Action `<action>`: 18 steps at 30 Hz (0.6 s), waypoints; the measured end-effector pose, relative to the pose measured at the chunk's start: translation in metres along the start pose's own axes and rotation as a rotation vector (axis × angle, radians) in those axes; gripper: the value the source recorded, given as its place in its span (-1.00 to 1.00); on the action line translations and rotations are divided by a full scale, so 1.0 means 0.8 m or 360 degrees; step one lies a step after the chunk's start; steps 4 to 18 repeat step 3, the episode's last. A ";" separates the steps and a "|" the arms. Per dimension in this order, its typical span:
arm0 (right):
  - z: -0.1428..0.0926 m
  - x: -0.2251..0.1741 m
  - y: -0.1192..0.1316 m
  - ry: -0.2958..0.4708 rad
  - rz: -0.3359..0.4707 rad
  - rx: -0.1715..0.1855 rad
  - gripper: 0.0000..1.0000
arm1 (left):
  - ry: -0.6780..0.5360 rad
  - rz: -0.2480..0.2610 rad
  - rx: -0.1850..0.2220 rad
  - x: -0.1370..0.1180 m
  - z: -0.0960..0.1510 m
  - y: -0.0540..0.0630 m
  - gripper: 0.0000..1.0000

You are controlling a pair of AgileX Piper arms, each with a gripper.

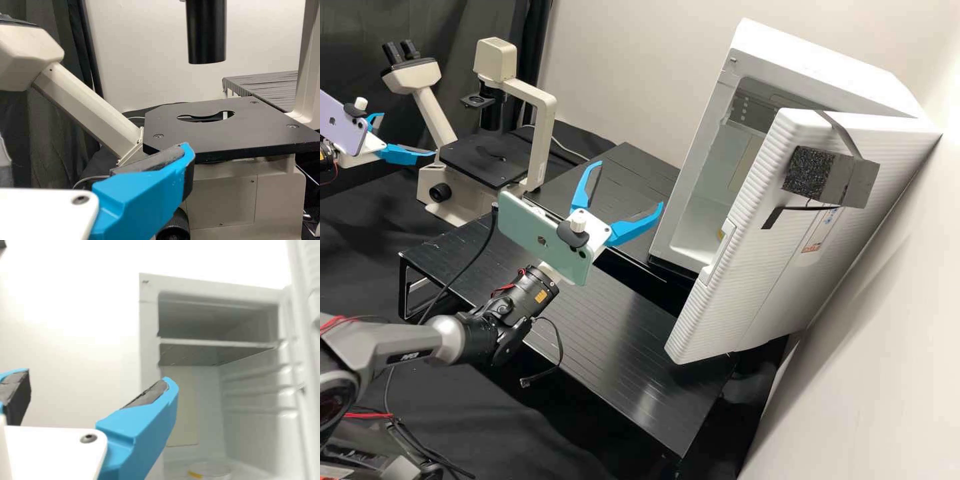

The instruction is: Open the incubator door.

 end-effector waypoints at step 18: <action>0.006 0.000 -0.012 0.0003 -0.0039 0.0056 1.00 | 0.0000 0.0000 0.0000 0.000 0.000 0.000 1.00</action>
